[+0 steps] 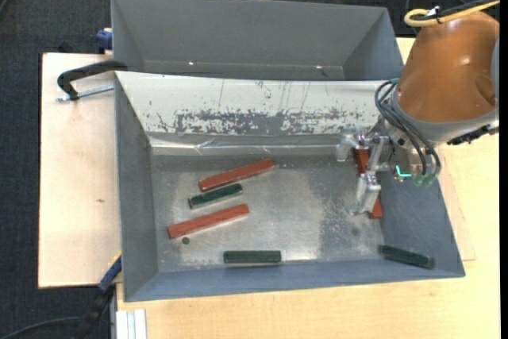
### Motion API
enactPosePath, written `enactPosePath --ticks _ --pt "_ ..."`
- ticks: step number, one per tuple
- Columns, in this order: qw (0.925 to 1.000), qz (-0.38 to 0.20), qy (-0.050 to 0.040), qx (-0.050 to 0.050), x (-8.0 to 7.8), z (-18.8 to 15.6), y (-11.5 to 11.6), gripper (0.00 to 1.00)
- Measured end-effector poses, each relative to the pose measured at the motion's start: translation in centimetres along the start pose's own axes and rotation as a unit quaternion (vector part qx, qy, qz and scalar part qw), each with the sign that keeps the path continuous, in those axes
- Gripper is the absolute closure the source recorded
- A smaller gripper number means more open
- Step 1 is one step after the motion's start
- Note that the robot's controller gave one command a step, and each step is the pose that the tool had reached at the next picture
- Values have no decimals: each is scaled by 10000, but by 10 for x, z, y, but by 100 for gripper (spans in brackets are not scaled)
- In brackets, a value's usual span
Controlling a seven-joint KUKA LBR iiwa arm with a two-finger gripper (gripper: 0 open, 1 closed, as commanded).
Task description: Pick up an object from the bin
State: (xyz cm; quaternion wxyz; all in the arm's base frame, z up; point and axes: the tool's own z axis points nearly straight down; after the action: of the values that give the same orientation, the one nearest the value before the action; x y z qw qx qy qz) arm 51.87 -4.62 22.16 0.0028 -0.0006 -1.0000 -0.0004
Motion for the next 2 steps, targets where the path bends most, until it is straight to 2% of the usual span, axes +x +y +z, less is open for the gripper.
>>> enactPosePath --ticks 1,2 --pt "9942 -1077 -6 -11 4 93 104 0" --pt "9907 -1364 -8 -12 17 152 166 0"
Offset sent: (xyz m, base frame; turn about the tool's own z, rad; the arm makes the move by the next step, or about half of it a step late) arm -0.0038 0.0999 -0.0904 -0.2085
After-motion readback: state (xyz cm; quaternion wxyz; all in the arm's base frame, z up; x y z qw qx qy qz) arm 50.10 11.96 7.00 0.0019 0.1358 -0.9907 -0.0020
